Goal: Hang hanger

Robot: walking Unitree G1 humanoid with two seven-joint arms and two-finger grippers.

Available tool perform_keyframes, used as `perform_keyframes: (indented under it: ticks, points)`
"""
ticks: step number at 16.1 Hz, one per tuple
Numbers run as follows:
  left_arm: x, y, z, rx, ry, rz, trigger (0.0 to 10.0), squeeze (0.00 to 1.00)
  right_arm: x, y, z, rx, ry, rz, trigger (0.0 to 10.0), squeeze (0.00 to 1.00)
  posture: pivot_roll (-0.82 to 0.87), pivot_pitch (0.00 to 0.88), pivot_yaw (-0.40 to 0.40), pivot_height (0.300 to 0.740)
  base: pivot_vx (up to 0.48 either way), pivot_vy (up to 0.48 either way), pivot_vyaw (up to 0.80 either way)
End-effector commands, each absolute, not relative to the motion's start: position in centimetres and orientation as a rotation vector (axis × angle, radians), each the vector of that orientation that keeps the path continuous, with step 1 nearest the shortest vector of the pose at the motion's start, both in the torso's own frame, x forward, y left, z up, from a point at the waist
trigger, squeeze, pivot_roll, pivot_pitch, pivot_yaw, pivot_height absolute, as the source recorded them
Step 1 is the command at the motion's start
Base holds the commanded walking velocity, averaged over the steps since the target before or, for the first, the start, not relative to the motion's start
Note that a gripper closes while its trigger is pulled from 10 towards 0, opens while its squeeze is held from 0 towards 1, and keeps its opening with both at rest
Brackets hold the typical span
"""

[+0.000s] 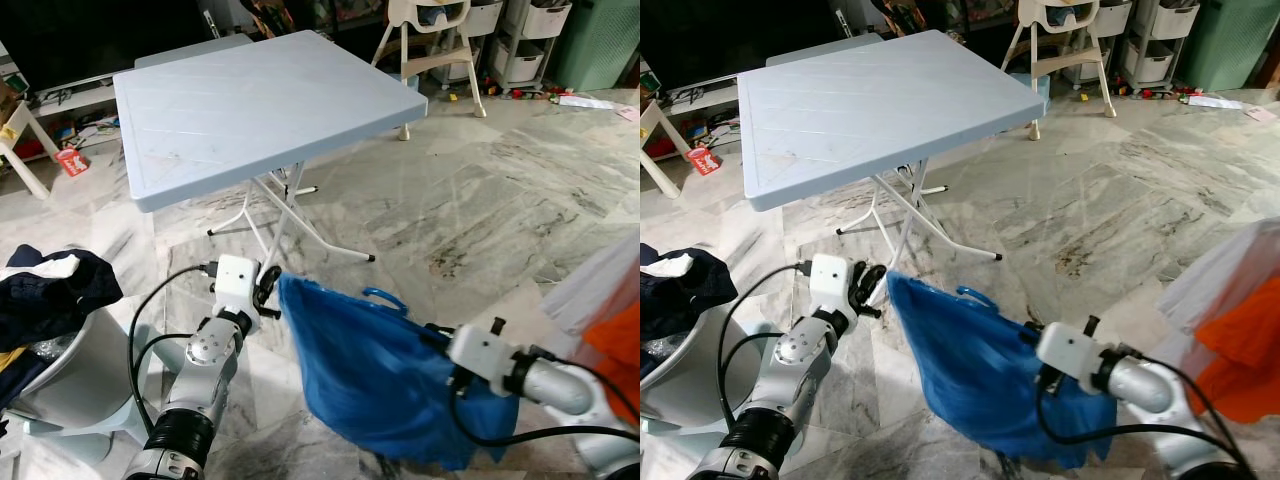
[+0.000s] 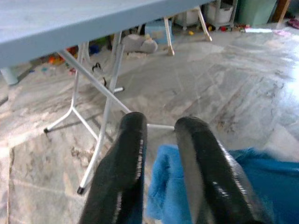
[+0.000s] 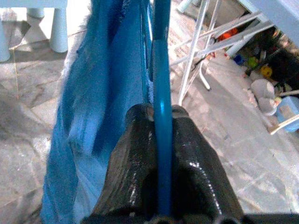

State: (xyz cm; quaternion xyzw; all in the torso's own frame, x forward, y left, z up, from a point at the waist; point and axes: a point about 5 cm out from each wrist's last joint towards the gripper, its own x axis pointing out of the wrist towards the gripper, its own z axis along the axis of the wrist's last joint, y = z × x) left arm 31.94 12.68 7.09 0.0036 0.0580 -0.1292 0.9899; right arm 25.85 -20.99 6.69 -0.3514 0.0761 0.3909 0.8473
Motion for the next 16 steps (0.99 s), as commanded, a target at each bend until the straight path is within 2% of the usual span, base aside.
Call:
perform_keyframes:
  ticks: [1,4,7,9,11,12,16]
  points:
    - [31.6,12.4,7.2,0.007,0.102,-0.282,10.0,1.0,26.3,-19.8,7.3,-0.743,0.101,0.814,10.0,0.0,-0.12,0.012,0.117,0.74,0.0,0.0,0.0]
    - [30.4,9.5,7.3,-0.015,0.095,-0.447,10.0,1.0,27.0,-18.3,7.3,-0.702,0.068,0.752,10.0,0.0,-0.12,0.014,0.116,0.74,0.0,0.0,0.0]
    - [29.5,8.7,7.7,0.003,0.07,-0.523,10.0,1.0,27.5,-17.8,7.4,-0.694,0.054,0.717,10.0,0.0,-0.12,0.015,0.113,0.74,0.0,0.0,0.0]
    - [29.9,10.9,9.1,0.065,-0.004,-0.443,10.0,1.0,27.5,-18.1,7.5,-0.691,0.052,0.72,10.0,0.0,-0.12,0.017,0.11,0.74,0.0,0.0,0.0]
    - [30.8,14.8,10.1,0.141,-0.047,-0.301,10.0,1.0,27.0,-18.8,8.1,-0.65,0.049,0.771,10.0,0.0,-0.12,0.017,0.109,0.74,0.0,0.0,0.0]
    - [31.0,17.6,9.8,0.199,-0.017,-0.243,10.0,1.0,26.8,-19.8,8.6,-0.639,0.062,0.799,10.0,0.0,-0.12,0.017,0.109,0.74,0.0,0.0,0.0]
    - [30.4,20.4,7.6,0.22,0.106,-0.228,10.0,1.0,27.2,-21.3,10.6,-0.586,0.058,0.837,10.0,0.0,-0.12,0.017,0.11,0.74,0.0,0.0,0.0]
